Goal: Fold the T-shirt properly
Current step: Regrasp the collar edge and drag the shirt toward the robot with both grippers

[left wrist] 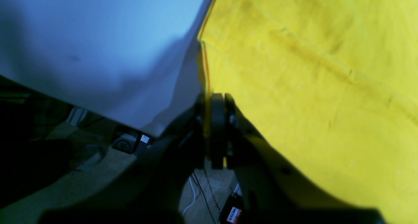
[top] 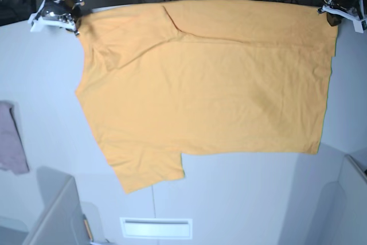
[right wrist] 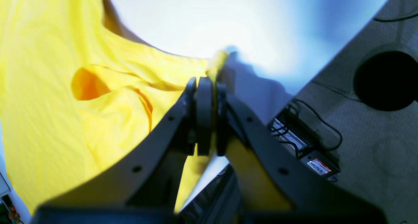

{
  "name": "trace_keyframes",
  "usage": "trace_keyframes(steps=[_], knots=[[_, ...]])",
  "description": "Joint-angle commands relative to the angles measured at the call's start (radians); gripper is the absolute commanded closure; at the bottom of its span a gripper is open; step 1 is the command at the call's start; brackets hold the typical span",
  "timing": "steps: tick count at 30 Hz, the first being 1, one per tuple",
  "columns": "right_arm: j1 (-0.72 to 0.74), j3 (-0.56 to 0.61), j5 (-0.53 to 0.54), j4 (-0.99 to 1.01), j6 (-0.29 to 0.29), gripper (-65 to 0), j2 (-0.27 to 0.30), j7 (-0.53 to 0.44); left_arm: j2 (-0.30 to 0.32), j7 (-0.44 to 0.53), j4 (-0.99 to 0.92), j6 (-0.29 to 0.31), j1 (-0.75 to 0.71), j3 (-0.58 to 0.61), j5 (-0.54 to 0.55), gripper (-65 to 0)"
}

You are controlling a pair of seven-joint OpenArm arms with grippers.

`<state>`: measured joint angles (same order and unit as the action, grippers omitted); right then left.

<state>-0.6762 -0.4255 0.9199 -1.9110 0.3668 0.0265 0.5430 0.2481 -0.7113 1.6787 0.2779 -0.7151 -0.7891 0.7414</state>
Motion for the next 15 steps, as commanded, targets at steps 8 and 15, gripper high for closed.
trace_keyframes(steps=[8,15], knots=[[-0.026,-0.008,0.003,-0.023,0.001,-13.8,0.003,-0.011,0.01,0.017,0.014,-0.001,-0.013,-0.014,0.005,-4.3],[-0.046,-0.074,0.001,-0.058,0.001,-31.2,0.002,-0.027,0.0,0.017,0.018,-0.001,-0.01,-0.115,0.011,-42.5]])
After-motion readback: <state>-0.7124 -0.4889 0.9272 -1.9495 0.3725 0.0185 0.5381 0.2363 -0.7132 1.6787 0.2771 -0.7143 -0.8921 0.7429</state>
